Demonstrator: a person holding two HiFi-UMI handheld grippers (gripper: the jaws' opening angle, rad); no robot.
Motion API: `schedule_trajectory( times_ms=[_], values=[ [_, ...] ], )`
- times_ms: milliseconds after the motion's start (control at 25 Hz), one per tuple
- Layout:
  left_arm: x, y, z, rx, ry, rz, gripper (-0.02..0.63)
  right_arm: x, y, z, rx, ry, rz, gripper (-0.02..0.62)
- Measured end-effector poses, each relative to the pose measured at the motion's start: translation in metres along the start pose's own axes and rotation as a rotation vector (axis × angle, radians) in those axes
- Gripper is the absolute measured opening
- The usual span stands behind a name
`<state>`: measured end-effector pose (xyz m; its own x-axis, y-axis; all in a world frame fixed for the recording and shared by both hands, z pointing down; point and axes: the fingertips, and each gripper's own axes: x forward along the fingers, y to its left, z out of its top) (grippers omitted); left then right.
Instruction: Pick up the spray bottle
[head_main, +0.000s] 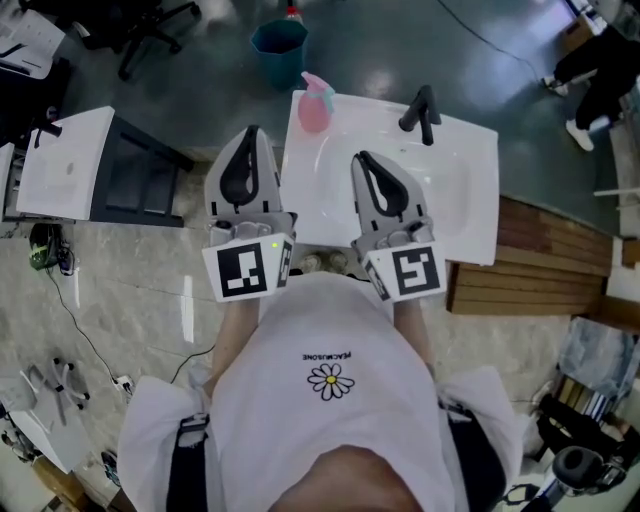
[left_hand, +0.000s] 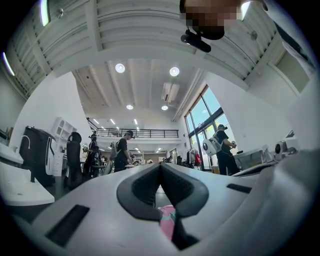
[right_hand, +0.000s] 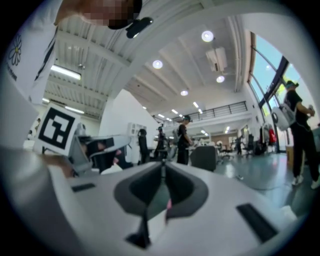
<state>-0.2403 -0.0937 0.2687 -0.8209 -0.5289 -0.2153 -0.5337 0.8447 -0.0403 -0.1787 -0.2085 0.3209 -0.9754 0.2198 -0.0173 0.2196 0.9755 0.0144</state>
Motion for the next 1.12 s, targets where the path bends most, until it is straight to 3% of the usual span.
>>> schedule_trajectory(
  times_ms=[80,160,480,880,1120],
  values=[
    [0.002,0.002,-0.001,-0.002,0.001,0.002,0.02,0.007,0.001,-0.001,0.008,0.008,0.014,0.032],
    [0.004,0.005,-0.002,-0.003,0.001,0.005,0.02,0.016,0.003,-0.002,-0.002,0.023,0.047,0.135],
    [0.006,0.023,-0.007,0.015,0.032,0.04,0.02,0.064,-0.011,-0.023,0.098,0.102,0.118,0.262],
    [-0.005,0.053,-0.022,0.038,0.102,0.121,0.02,0.135,-0.04,-0.117,0.182,0.338,0.095,0.318],
    [-0.016,0.063,-0.032,0.082,0.152,0.146,0.02,0.159,-0.052,-0.165,0.173,0.45,0.09,0.321]
  ],
)
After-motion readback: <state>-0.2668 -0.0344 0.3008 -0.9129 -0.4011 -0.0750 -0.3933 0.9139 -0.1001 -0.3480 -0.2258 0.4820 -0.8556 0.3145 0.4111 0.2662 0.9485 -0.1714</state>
